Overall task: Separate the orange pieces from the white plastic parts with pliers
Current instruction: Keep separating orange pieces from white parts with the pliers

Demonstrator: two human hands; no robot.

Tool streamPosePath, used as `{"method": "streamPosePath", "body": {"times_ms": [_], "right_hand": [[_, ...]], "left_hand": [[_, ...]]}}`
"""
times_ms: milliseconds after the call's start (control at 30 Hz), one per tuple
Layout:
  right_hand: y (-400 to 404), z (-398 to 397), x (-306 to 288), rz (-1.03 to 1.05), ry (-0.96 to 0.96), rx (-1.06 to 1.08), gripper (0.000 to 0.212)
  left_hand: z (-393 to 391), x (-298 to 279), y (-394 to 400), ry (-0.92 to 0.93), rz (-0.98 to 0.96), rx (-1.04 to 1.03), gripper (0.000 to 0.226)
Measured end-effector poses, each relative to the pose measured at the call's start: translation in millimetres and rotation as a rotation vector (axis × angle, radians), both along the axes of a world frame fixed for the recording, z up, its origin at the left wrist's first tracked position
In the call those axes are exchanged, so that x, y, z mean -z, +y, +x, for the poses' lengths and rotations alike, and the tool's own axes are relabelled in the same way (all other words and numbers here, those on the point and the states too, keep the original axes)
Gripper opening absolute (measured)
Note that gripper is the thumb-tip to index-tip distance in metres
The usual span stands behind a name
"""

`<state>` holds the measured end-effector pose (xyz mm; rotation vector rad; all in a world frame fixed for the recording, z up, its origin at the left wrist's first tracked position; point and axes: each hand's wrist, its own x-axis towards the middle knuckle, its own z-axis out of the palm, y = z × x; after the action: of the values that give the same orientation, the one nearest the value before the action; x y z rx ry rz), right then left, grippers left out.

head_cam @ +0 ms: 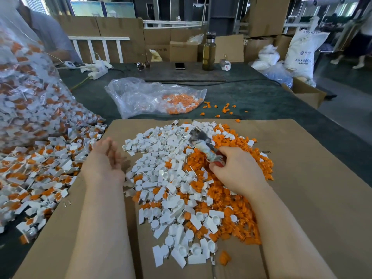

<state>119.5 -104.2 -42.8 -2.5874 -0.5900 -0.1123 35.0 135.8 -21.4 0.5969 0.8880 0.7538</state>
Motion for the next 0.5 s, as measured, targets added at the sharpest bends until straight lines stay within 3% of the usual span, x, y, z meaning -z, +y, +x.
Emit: {"method": "streamPosePath", "body": {"times_ms": [233,367,500], "right_hand": [[4.2,-3.3,5.2,-0.196,-0.095,0.08,0.022],[8.2,-5.2,6.1,-0.221,-0.117,0.099,0.02],[10.6,-5.5,6.2,-0.229,-0.107,0.112,0.016]], "left_hand": [[14.7,16.1,-11.3,0.6,0.741,0.345,0.015],[18.5,25.7,-13.8,1.096,1.149,0.606,0.035],[19.1,24.0,-17.6,1.147,1.225,0.646,0.032]]}}
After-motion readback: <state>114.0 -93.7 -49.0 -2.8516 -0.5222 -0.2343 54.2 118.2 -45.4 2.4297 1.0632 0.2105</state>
